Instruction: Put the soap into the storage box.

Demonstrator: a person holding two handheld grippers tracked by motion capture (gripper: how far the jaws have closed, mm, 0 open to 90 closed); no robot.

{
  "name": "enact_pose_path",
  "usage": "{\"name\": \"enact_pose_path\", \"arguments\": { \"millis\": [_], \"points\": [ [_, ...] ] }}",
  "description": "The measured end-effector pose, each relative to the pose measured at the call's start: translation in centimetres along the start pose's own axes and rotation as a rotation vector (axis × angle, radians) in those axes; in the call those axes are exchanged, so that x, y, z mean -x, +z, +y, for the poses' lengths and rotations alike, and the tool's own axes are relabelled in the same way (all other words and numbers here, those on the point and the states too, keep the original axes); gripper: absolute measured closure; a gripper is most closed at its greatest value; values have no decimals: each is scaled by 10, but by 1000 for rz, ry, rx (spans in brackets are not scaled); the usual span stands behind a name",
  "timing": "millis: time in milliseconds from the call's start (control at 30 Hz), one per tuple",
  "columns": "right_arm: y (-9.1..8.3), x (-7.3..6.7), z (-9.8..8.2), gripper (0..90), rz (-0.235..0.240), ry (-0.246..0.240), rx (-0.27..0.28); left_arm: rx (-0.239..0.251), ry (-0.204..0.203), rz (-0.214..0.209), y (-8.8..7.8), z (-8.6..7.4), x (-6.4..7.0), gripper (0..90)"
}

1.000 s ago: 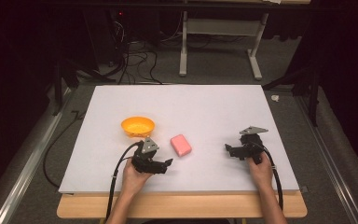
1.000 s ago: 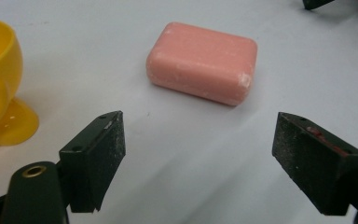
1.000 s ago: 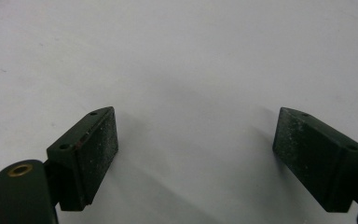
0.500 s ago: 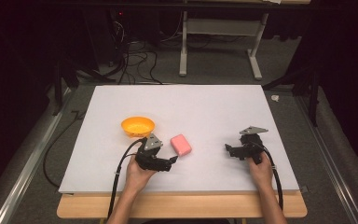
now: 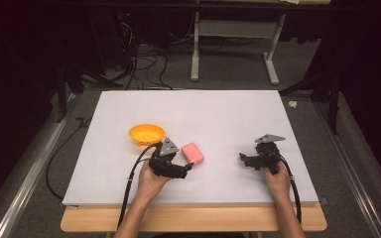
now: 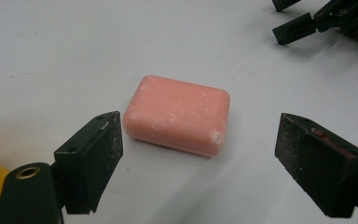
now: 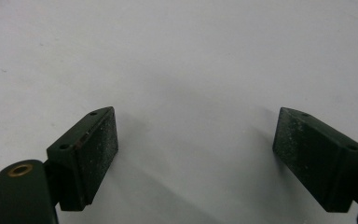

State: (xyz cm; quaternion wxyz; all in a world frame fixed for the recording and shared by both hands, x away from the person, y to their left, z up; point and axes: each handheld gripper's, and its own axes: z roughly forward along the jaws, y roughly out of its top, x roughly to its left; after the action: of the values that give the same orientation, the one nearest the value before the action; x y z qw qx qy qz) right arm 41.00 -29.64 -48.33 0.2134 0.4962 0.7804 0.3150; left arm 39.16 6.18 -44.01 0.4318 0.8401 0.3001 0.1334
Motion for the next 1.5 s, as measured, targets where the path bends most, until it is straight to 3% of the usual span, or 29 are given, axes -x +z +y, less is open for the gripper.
{"name": "enact_pose_path", "arguments": {
  "millis": [233,533,667,833,1500],
  "points": [
    [0,0,0,146,0,2,0,18,-5,16,4,9,-2,149],
    [0,0,0,146,0,1,0,0,3,23,14,17,-6,148],
    [0,0,0,146,0,0,0,20,-2,20,17,19,-8,150],
    [0,0,0,146,0,0,0,-7,3,10,28,21,-12,148],
    [0,0,0,146,0,0,0,-49,-10,-12,55,12,-17,143]
  ]
}}
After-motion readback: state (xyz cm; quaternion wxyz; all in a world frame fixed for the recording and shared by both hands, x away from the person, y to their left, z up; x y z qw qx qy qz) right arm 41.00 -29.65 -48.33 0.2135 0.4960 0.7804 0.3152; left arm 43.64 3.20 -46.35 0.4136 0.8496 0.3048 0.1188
